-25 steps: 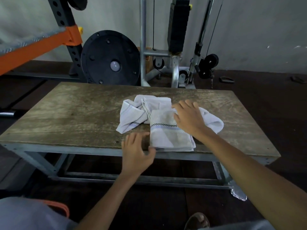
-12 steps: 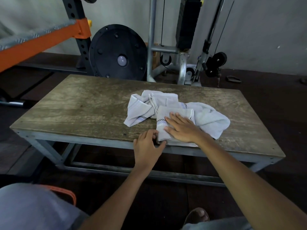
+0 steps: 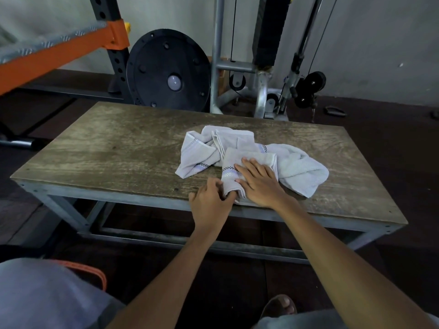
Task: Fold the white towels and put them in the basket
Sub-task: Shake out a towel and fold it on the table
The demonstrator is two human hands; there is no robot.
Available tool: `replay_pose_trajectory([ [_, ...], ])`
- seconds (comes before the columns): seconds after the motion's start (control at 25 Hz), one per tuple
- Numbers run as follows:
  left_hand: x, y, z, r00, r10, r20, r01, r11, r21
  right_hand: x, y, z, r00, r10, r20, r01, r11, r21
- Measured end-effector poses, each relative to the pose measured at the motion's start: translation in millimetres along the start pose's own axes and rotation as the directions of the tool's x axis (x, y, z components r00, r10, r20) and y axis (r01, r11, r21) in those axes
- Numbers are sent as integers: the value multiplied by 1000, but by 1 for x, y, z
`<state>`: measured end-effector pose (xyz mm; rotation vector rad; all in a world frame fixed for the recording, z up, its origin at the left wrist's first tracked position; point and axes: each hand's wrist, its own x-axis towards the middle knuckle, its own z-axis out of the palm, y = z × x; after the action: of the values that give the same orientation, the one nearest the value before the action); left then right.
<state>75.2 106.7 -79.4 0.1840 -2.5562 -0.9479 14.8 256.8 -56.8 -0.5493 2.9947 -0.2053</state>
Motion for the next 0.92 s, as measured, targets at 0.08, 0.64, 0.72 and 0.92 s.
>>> replay_pose_trajectory([
  [0.08,0,-4,1,997,75,16,-74,997,-24,0,0,1,1000,2,-3,-2,1000,8],
  [0.64,23,-10,-5,879,470,80,-476,855,203,0,0,2,999,19,-25,-19,999,38],
  [0.72,27,-16,-6,791,605,93,-606,753,256,0,0,2,999,19,-30,-17,999,45],
  [0.92,16,-27,-10,882,464,84,-466,885,3,-1,0,3,999,16,-43,-13,998,67],
])
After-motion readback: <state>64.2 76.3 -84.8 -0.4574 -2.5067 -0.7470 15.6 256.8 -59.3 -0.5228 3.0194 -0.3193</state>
